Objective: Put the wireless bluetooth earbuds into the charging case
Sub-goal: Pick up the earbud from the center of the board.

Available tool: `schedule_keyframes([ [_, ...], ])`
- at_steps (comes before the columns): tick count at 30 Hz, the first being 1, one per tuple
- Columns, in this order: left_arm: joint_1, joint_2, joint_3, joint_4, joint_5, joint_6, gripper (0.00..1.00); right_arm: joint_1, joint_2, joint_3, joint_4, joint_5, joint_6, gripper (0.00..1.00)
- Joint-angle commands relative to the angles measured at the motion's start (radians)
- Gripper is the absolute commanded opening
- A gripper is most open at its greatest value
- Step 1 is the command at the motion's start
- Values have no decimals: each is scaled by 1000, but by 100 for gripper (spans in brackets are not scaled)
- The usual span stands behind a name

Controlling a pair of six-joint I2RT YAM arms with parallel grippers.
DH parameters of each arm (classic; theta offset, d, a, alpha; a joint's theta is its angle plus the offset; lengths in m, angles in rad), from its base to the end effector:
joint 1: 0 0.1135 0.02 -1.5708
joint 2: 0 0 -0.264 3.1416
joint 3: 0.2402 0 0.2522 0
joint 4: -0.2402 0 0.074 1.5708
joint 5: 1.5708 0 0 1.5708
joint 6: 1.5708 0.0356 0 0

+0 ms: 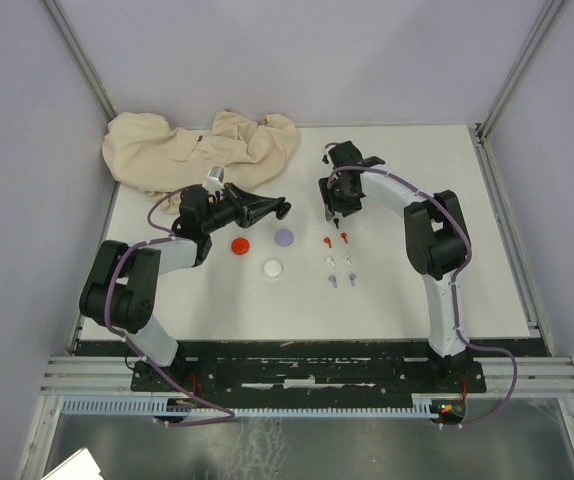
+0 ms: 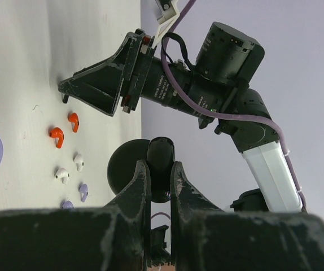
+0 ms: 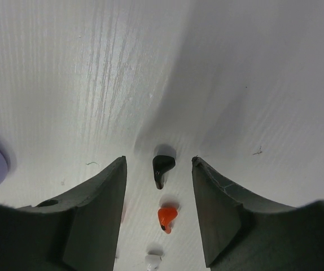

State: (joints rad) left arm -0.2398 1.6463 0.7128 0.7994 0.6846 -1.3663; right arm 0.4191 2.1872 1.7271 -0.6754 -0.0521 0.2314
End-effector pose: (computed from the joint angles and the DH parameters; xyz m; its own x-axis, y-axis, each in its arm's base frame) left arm 0.3196 -0.1013 0.2020 -0.8026 -0.5846 -0.1185 0.0338 0.1537 -0.9875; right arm 0.4240 0.1909 0.1746 -0.9040 -0.1520 -0.3996 -0.2251 0.9638 0.1427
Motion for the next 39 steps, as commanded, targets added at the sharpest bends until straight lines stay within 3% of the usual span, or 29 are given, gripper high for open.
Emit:
schedule_keyframes([
  [1,2,-5,0,46,21,38,3,4,18,57,-16,2,2,57],
  [27,3,-2,-8,58,21,35,3,4,66,88,-64,-1,-1,43],
  [39,3,-5,-7,51,14,33,3,3,43,101,-75,7,-9,14],
])
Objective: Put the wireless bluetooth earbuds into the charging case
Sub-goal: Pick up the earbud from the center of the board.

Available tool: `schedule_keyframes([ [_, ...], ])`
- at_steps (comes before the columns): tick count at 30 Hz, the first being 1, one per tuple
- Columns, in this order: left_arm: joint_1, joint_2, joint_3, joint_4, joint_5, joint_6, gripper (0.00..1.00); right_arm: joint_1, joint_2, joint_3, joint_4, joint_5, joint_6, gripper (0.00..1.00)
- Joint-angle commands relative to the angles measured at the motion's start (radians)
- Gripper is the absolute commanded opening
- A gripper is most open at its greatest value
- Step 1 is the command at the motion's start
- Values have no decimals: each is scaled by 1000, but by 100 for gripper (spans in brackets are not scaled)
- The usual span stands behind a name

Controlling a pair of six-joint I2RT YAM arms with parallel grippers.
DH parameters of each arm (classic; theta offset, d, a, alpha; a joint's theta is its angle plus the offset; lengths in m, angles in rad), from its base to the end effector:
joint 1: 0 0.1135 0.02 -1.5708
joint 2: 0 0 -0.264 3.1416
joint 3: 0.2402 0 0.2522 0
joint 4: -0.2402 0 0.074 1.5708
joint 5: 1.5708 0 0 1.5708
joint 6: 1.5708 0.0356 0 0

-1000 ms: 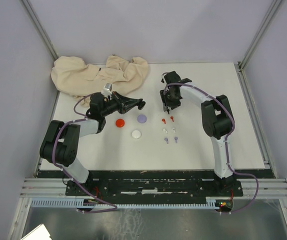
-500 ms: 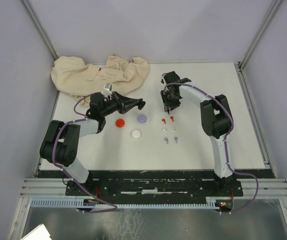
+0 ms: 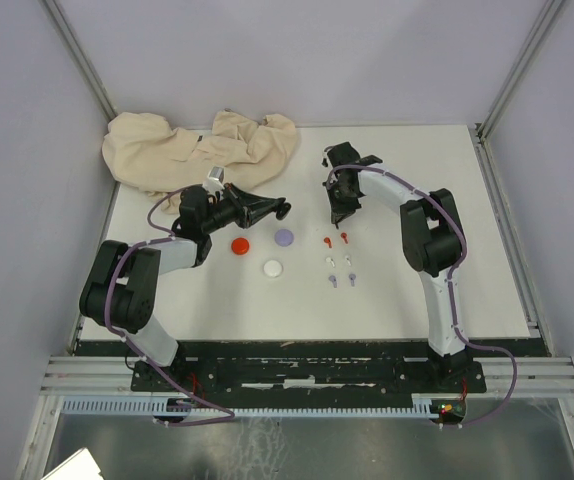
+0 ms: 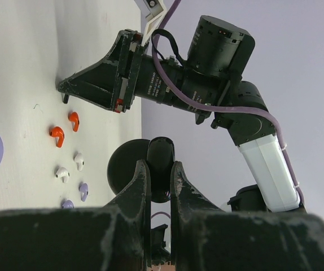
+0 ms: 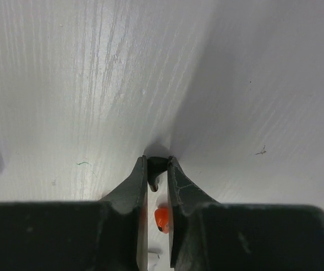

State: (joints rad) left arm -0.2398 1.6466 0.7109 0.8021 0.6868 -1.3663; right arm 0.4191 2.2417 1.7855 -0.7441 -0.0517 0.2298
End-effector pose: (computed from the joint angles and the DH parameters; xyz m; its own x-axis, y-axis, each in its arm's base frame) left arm 0.3193 -0.1013 0.2016 -0.8038 -0.5829 -0.1186 0.0346 0.1532 -0.9876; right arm 0.4287 0.1930 0.1641 -0.9256 -0.1633 -0.3416 -0.2184 0.9672 0.1294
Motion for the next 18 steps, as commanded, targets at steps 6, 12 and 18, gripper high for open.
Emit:
schedule_keyframes([
  [6,-9,-4,2,37,-5,30,3,4,-185,-52,119,-13,-19,9],
  [12,-49,25,5,86,-12,-18,3,6,-473,-309,456,-133,-16,1],
  [18,-66,81,1,196,-9,-123,3,28,-711,-610,861,-212,-43,1],
])
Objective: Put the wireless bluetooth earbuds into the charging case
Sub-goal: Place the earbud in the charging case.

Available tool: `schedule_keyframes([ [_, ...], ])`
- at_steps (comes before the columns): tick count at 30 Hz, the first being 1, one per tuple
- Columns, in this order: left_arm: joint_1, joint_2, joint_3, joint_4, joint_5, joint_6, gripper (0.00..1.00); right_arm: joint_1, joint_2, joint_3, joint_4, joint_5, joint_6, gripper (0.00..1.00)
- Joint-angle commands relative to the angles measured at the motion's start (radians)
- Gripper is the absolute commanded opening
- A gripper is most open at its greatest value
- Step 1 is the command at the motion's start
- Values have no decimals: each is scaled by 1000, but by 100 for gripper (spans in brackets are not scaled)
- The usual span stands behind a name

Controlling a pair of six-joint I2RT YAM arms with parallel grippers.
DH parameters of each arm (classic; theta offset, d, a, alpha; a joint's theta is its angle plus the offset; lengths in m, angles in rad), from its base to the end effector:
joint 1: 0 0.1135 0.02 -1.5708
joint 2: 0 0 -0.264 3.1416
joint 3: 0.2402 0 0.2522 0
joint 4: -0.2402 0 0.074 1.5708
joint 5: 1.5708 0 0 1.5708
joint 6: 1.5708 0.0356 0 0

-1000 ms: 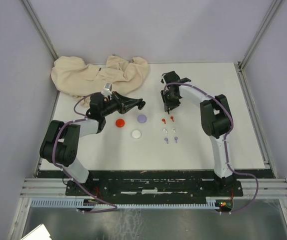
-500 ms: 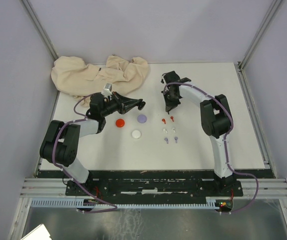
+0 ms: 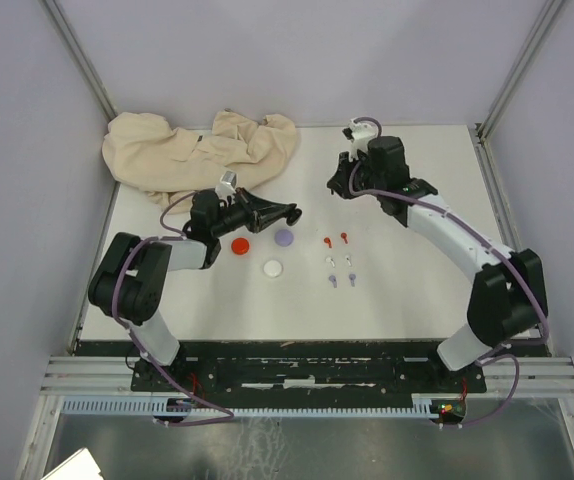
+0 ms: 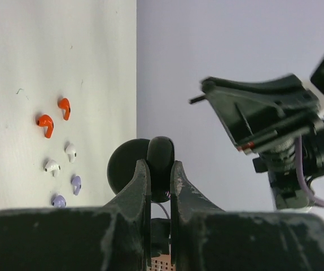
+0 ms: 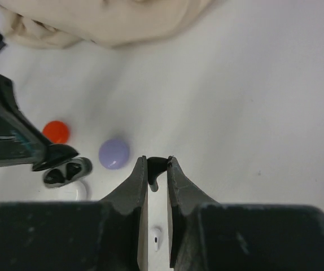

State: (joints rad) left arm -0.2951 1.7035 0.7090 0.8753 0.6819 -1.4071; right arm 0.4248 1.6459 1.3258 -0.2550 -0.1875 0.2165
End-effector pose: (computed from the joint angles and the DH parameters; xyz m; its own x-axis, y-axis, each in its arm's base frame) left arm 0.3184 -0.1202 0.1904 -0.8321 -0.5477 -0.0879 0.0221 0.1255 -0.9918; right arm 0.3459 0.1637 0.2974 -0.6016 -0.0405 -0.7978 -0.4282 0.8595 0.2793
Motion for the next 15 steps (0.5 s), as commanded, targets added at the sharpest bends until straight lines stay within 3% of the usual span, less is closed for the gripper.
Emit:
schedule_keyframes([
  [1,-13,28,7,127,-3,-87,3,30,-139,-198,444,-86,-37,1],
  [10,-27,54,21,204,7,-155,3,117,-174,-428,854,-132,-164,1],
  [15,-29,55,23,215,11,-170,3,140,-157,-452,915,-130,-174,2],
])
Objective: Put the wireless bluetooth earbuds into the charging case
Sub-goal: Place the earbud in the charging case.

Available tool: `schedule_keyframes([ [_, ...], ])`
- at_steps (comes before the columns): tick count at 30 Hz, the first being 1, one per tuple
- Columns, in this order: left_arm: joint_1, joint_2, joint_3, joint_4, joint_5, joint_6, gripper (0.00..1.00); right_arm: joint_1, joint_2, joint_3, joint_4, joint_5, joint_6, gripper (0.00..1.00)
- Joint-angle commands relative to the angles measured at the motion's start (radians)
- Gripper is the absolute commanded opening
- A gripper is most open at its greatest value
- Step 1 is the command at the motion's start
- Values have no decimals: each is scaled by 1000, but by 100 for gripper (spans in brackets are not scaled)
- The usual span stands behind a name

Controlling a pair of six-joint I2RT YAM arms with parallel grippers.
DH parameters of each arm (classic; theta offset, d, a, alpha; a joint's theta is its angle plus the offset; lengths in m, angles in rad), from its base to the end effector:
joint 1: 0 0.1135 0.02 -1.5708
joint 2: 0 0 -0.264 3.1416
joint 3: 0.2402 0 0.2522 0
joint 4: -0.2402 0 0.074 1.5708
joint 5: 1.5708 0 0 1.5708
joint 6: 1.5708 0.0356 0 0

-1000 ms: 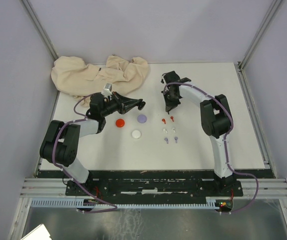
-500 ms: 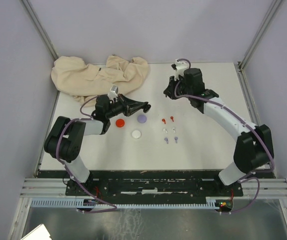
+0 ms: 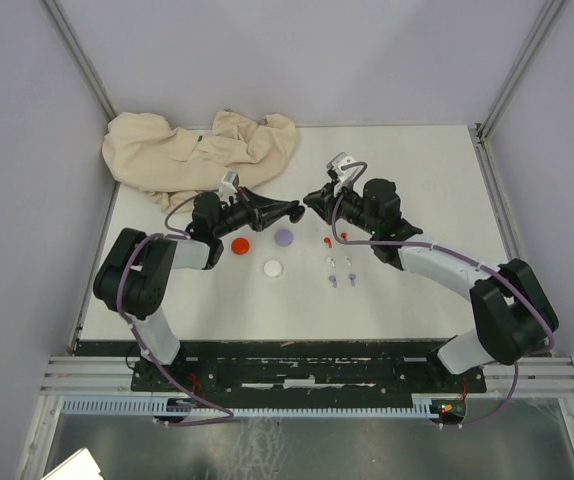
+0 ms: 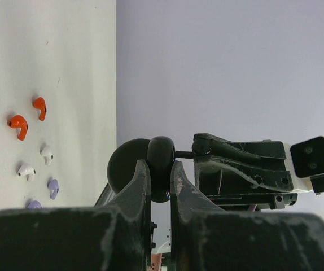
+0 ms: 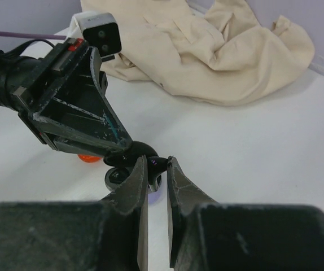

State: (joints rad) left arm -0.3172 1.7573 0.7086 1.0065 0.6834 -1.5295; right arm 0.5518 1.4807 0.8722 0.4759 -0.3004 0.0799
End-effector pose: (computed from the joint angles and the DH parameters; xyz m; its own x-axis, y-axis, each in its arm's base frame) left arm 0.3204 -0.1289 0.1862 -0.8422 -0.5390 -0.0146 -0.0053 0.0354 -0.9994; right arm 0.2828 0.1865 0.2714 -0.1721 -0.0164 -0.9849 -0.7391 0.6631 0.1181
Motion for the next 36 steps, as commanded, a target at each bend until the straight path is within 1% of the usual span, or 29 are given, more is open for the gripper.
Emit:
schedule_keyframes([
  [1,-8,1,23,83,8,-47,3,15,12,0,188,-18,-41,1],
  [13,-13,4,41,106,5,-81,3,35,42,5,188,-19,-61,2],
  [36,-14,19,67,135,-4,-108,3,49,16,-38,155,-20,-80,1],
])
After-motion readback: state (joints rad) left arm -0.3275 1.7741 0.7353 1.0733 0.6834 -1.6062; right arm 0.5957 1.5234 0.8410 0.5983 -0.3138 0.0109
